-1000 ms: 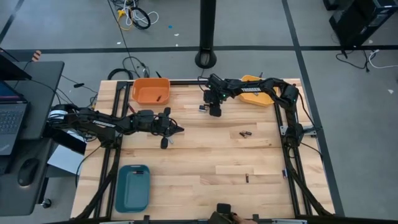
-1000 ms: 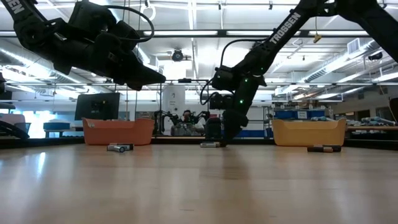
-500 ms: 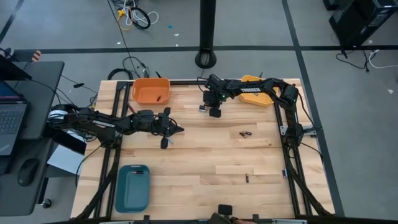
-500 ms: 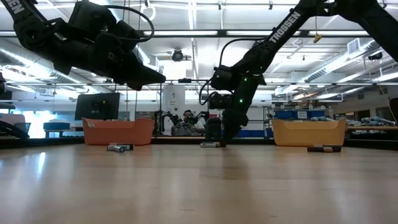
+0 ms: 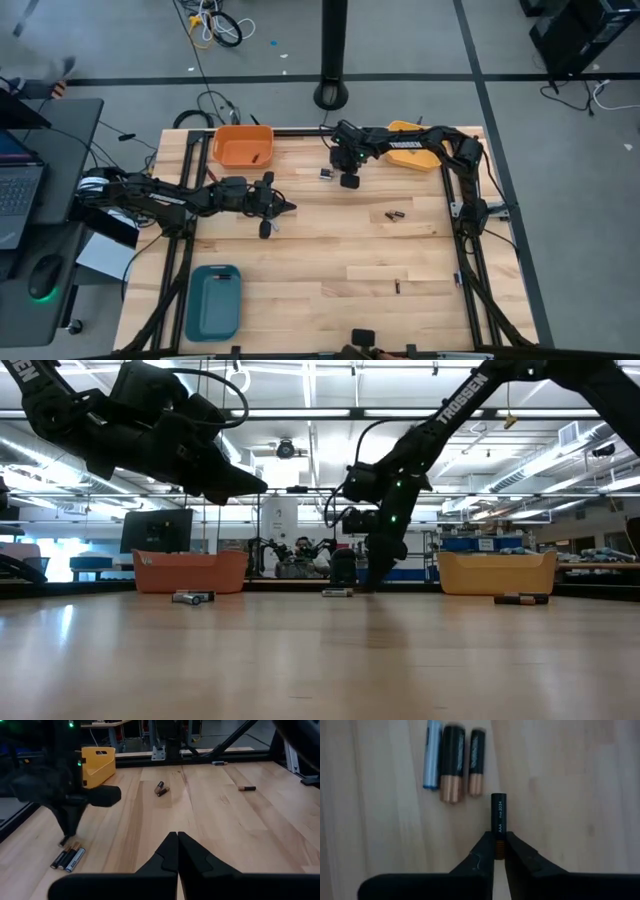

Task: Sort batteries
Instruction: Put the small copper and black battery into the orange bin

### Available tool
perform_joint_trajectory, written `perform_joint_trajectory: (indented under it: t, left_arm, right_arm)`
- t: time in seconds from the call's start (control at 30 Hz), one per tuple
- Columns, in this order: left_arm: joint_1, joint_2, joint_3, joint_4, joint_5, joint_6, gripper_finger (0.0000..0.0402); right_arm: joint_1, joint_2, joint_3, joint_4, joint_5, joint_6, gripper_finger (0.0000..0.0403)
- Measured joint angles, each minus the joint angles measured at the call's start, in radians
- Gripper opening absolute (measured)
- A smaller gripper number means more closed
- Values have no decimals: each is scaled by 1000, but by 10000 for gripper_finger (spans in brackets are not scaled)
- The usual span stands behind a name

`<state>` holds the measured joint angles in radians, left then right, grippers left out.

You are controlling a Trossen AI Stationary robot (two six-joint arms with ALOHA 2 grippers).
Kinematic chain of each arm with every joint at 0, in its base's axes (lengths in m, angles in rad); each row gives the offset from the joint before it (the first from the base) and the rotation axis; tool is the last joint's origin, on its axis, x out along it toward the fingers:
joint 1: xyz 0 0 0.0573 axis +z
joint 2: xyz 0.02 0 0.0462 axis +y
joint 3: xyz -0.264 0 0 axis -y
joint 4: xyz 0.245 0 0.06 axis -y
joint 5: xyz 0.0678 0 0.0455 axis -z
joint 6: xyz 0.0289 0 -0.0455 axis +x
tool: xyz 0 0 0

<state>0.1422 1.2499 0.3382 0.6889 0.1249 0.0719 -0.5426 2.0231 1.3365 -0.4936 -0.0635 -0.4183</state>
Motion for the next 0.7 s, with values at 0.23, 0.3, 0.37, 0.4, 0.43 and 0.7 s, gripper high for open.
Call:
perform_joint_trajectory:
  t: [0.23, 0.3, 0.37, 0.4, 0.43, 0.7]
  left_arm:
    - [0, 0, 0, 4, -24, -23, 6]
    - [0, 0, 0, 10, -36, -28, 6]
    - [0, 0, 0, 21, -53, -31, 6]
    - [0, 0, 0, 27, -53, -32, 6]
    - [0, 0, 0, 31, -53, -32, 6]
    - [0, 0, 0, 56, -53, -58, 6]
  right_arm:
    - [12, -79, 1, -8, 0, 8, 11]
    - [27, -114, 1, 0, 1, 8, 5]
    - [44, -145, 3, 8, 21, 8, 7]
    - [50, -157, 3, 10, 27, 11, 11]
    - [56, -167, 3, 13, 27, 21, 15]
    - [65, -174, 4, 20, 11, 120, 23]
